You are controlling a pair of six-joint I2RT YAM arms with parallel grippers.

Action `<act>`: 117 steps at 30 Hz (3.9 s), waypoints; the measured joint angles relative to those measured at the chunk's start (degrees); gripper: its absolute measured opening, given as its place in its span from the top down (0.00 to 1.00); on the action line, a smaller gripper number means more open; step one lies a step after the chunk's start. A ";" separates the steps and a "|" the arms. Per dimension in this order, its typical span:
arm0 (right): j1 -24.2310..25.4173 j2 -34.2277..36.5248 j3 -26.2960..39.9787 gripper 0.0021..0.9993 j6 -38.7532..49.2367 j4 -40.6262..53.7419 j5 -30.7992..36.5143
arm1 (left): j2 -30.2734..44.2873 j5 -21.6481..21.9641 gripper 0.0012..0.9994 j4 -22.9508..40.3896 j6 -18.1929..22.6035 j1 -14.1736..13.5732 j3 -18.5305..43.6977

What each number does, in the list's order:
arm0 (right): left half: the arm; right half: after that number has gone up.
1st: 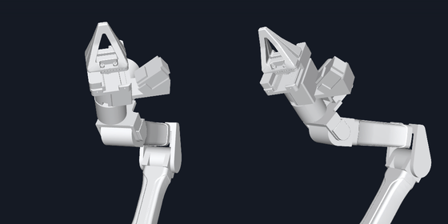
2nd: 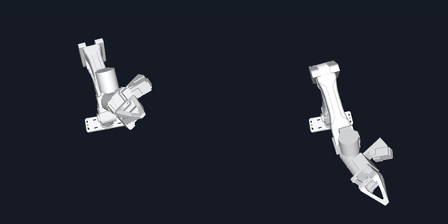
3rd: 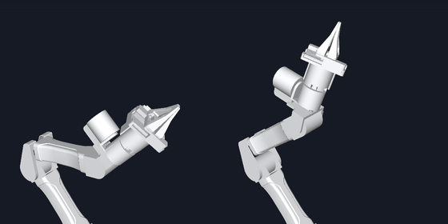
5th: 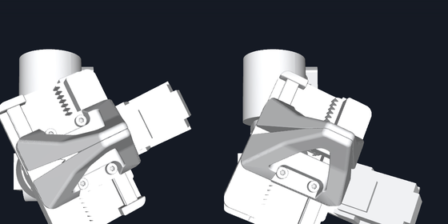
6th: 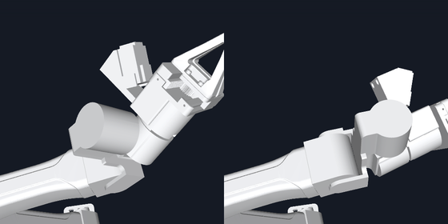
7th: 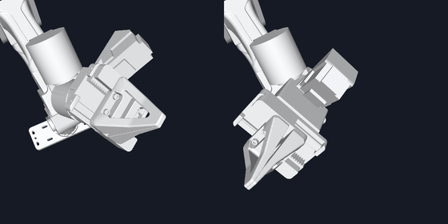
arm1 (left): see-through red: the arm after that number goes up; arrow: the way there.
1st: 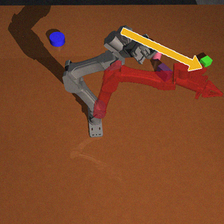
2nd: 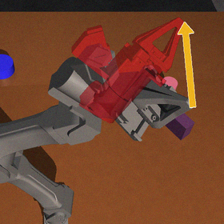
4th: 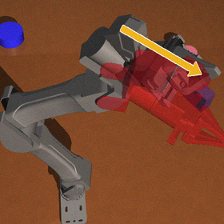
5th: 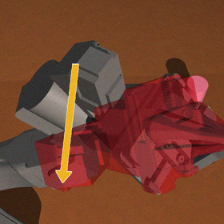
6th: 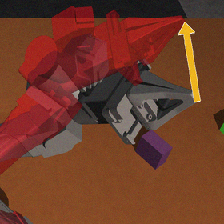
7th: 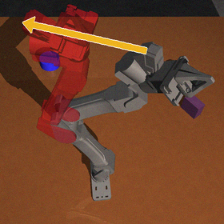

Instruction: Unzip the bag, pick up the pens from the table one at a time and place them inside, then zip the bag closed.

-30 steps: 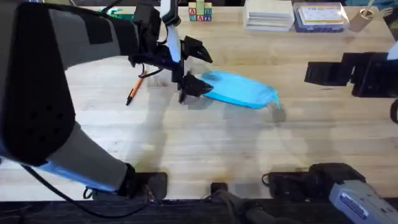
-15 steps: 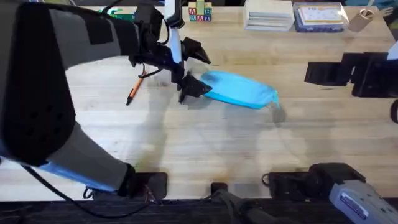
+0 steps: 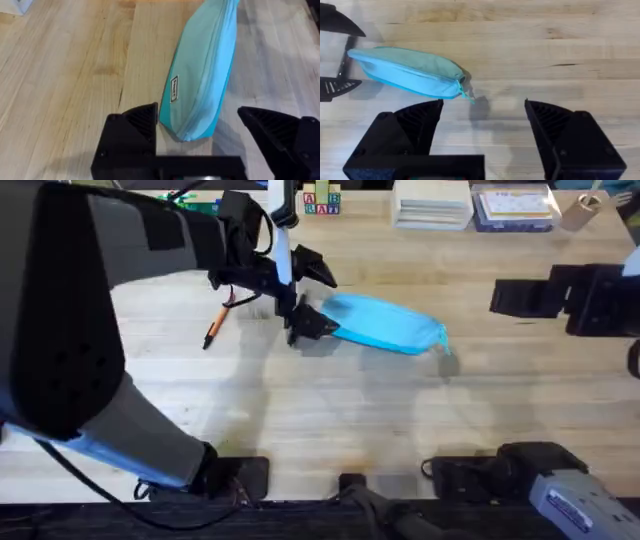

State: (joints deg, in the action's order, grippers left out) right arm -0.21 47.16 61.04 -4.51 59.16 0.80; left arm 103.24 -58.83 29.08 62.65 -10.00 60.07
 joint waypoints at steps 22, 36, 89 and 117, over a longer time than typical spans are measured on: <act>0.00 0.00 0.00 0.00 -0.02 0.00 0.00 | 0.64 0.15 0.26 -0.15 0.25 0.00 0.00; 0.00 0.00 0.00 0.00 -0.02 0.00 0.00 | 0.63 0.39 0.96 -0.28 0.37 -0.07 0.00; 5.60 7.87 0.00 0.00 37.75 5.89 -15.82 | 0.66 0.39 0.96 -0.28 0.37 -0.07 0.00; 25.30 23.82 0.00 0.06 59.28 2.95 -34.69 | 0.64 0.39 0.96 -0.35 0.37 -0.07 0.00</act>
State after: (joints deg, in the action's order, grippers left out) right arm 25.09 70.98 61.04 54.77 62.11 -33.89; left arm 103.89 -58.43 28.73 63.02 -10.07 60.07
